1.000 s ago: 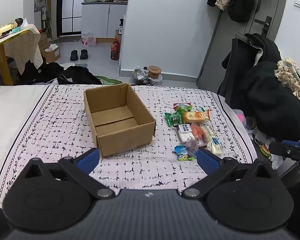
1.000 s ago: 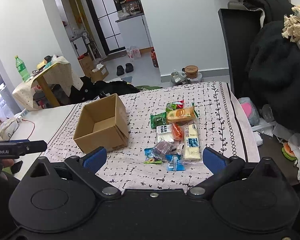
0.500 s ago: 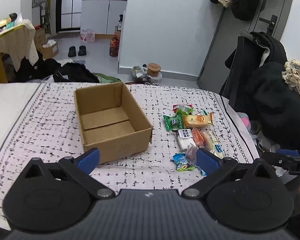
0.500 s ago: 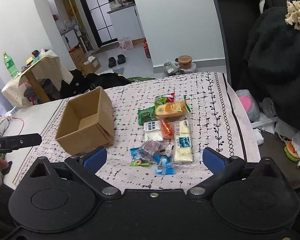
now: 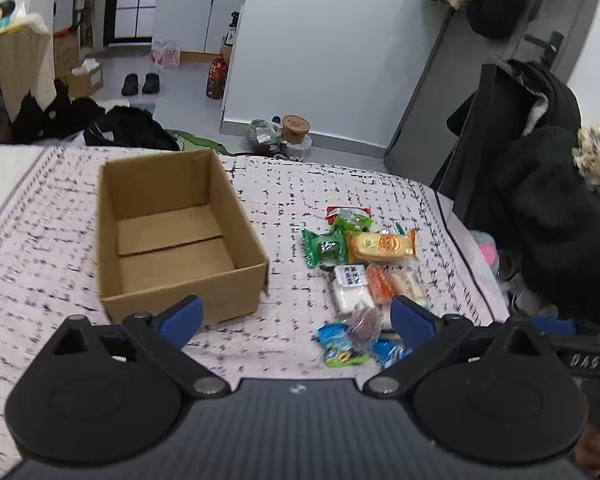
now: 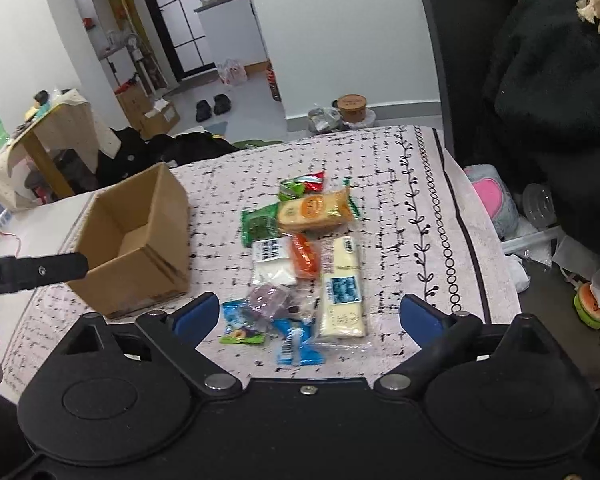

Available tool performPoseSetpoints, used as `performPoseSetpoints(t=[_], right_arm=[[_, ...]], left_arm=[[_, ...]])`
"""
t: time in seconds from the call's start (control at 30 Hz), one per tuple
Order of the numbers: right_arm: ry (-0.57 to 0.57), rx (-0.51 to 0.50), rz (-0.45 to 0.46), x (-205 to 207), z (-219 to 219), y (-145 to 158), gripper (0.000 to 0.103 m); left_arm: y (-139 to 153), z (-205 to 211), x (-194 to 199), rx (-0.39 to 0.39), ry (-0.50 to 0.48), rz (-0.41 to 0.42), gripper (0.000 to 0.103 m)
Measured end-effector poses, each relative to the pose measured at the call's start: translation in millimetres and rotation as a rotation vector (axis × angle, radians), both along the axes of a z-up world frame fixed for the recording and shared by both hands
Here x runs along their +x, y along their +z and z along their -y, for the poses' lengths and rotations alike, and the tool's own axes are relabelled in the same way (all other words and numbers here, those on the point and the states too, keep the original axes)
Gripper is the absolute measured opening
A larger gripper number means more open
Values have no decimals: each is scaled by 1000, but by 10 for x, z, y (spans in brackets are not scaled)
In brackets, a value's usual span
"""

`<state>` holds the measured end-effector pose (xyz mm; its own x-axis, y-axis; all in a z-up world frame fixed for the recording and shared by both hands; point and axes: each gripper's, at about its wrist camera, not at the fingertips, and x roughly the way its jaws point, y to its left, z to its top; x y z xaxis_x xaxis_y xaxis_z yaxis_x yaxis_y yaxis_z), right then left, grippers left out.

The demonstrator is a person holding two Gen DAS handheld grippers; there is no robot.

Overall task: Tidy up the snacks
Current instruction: 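Move both open grippers down toward the snack pile, then grasp the pink round snack with the left gripper while the right grasps the cream bar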

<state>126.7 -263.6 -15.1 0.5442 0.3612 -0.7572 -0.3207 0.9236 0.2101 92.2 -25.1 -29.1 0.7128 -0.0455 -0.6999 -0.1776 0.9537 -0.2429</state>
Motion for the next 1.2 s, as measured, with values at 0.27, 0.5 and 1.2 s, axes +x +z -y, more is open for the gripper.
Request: performPoseSetpoints(t=[0.27,0.5,1.2], right_arm=[[-33,-42,1,232,43,-160,97],[-40,-70,-20,338,71,-319,97],[-98,-30,-122,585,191,-792,66]], left_arm=[[-205,127,314,-32,9,15,100],[-436,241,496,-76,-14,10,101],[-1138,638,943,-124,-199,-160,77]])
